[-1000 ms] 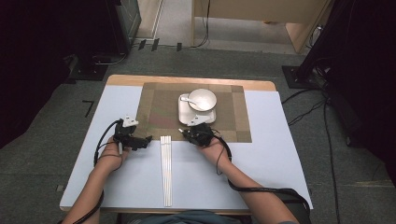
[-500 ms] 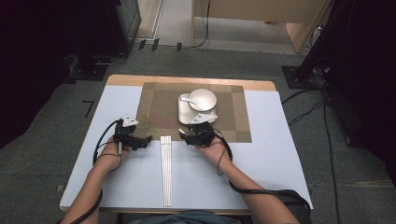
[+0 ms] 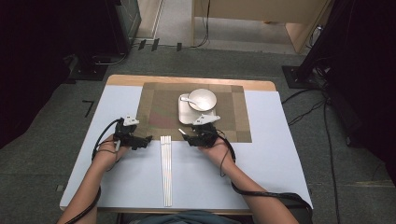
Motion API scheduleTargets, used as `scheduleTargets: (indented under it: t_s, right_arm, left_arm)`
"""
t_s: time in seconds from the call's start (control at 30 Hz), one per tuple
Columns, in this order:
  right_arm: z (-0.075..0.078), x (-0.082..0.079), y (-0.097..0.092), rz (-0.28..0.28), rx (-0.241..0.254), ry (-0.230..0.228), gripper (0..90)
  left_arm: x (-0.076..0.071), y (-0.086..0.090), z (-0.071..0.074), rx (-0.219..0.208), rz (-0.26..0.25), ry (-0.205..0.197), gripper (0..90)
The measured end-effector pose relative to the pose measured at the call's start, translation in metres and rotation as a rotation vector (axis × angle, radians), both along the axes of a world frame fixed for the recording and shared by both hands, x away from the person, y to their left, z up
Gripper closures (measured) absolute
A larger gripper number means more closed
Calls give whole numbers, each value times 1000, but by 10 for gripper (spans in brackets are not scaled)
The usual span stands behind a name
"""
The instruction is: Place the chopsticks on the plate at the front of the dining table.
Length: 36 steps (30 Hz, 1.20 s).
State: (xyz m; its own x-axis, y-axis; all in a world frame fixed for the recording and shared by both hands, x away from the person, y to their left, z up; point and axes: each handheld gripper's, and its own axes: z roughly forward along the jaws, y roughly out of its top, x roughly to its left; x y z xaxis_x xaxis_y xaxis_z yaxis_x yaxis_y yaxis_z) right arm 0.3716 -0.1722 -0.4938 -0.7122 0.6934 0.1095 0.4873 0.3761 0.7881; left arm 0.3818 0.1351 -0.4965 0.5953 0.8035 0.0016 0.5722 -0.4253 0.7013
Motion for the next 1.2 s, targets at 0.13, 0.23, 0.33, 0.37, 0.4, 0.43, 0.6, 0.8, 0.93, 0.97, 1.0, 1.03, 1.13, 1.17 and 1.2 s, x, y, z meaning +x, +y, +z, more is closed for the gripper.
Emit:
scheduleTargets:
  t_s: [0.13,0.23,0.33,0.37,0.4,0.43,0.6,0.8,0.93,0.97,1.0,1.03,1.13,1.17,1.2]
  right_arm:
    - [1,-1,-4,-3,-2,-2,439]
    - [1,-3,-6,-8,-13,-25,450]
    - [1,-6,-9,-25,-1,-22,453]
    - [1,-6,-9,-22,3,-21,453]
    - [1,-7,-9,-16,0,-22,452]
    - [0,-8,-9,-10,-6,-28,454]
    - [1,-10,-13,-25,24,-18,518]
    - [1,-14,-19,-26,30,-2,547]
    - [0,-18,-23,-28,28,-8,558]
    - [1,-19,-24,-31,30,-10,568]
    - [1,-20,-24,-31,32,-9,571]
    - [1,-21,-25,-31,33,-8,574]
    - [1,-24,-26,-37,41,10,604]
    - [0,-25,-27,-37,43,11,608]
    - [0,-26,-27,-36,43,13,615]
  left_arm:
    - [2,0,1,6,-15,3,51]
    - [4,1,1,0,-33,-1,51]
    - [6,0,1,-2,-37,-1,55]
    - [6,0,1,-2,-37,-1,55]
    - [7,0,1,-4,-38,-4,55]
    - [8,0,1,-4,-39,-2,55]
    - [11,1,-1,-16,-60,-15,51]
    - [11,2,-1,-28,-57,-14,48]
    - [12,4,-1,-42,-58,-8,46]
    - [13,4,-1,-49,-63,-2,41]
    - [13,5,-1,-55,-67,4,29]
    - [14,6,-1,-63,-68,7,28]
    - [14,5,-1,-61,-72,10,22]
    - [14,5,-1,-57,-75,10,14]
    - [14,4,-1,-47,-76,7,12]
